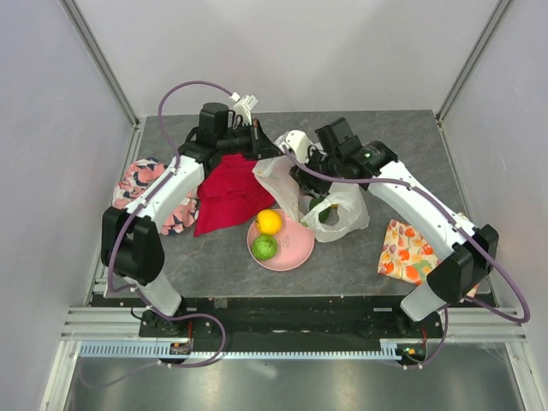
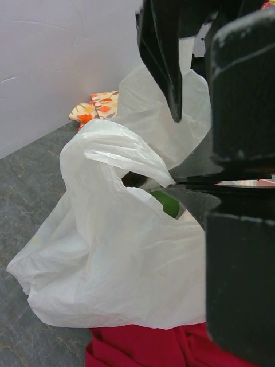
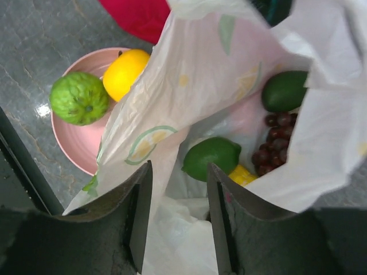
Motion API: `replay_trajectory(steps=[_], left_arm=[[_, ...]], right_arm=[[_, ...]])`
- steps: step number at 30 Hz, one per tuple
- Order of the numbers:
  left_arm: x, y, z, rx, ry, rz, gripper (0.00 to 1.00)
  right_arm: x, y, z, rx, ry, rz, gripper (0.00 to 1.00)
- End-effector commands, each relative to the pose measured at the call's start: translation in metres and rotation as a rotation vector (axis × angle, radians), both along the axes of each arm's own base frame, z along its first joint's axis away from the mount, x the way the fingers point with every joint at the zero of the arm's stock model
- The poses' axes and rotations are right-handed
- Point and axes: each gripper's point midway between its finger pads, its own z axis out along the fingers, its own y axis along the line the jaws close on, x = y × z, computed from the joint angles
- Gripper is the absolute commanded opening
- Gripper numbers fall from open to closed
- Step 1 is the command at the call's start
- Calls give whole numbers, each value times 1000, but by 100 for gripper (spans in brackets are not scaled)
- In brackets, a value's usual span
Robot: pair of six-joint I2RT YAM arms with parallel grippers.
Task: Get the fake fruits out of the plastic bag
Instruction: Take out the fake fruit from the plastic bag.
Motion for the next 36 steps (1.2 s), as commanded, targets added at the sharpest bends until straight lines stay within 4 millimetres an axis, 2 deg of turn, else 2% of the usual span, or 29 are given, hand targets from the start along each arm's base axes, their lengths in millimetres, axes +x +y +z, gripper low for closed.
replay_trajectory(steps=[1,2,3,5,6,8,9,11,12,14,16,17,19,20,22,24,25,28,29,31,32,33,34,35,36], left_arm=[[5,-5,21,-50,-35,-16,2],[4,-5,20,-48,-34,-18,2],[4,-5,21,-48,-37,-21,2],[3,-4,20,-43,-42,-23,1],[3,-4,20,-42,-44,-27,2],[2,-3,20,-34,-49,-31,2],[2,-3,18,-28,-53,-34,2],[3,-2,17,-24,-53,-34,2],[3,-1,15,-22,-49,-34,1],[3,-2,14,-19,-49,-37,2],[4,-2,14,-18,-52,-38,1],[4,-2,13,-15,-53,-38,2],[4,-2,12,-13,-55,-37,2],[4,-2,12,-11,-56,-38,2],[5,-1,13,-5,-65,-33,2],[4,-1,14,-4,-70,-35,2],[4,1,15,-2,-75,-31,2],[4,0,13,0,-70,-33,1],[4,0,13,-1,-68,-34,2],[5,0,14,-5,-72,-31,2],[6,0,15,-5,-74,-31,2],[7,-1,18,-8,-81,-33,2],[8,-2,16,-6,-78,-33,1],[10,-2,17,-7,-83,-34,2],[12,-3,22,-11,-95,-34,2]], right_arm=[[-5,-3,-59,-75,82,29,47],[-1,-7,-70,-99,79,8,46],[7,-12,-89,-145,81,-27,43],[21,-26,-109,-215,70,-120,42],[28,-27,-113,-210,63,-149,44],[32,-28,-118,-197,82,-189,53],[36,-27,-120,-195,80,-205,65],[39,-26,-128,-202,92,-219,76],[45,-29,-130,-219,76,-248,78],[51,-35,-148,-274,90,-285,80],[59,-42,-156,-322,75,-324,81],[60,-45,-169,-355,93,-330,82],[63,-49,-179,-384,106,-335,83],[63,-52,-191,-416,121,-337,83],[67,-61,-203,-474,119,-363,83],[71,-66,-204,-498,104,-381,83],[74,-68,-204,-508,94,-389,82],[78,-73,-201,-523,76,-390,66],[78,-72,-195,-512,66,-389,56],[79,-71,-180,-492,38,-370,50],[81,-69,-156,-452,-5,-371,47],[81,-65,-142,-415,-19,-357,47],[78,-62,-111,-356,-66,-333,46],[73,-60,-94,-319,-74,-304,47],[62,-49,-78,-245,-64,-238,46]])
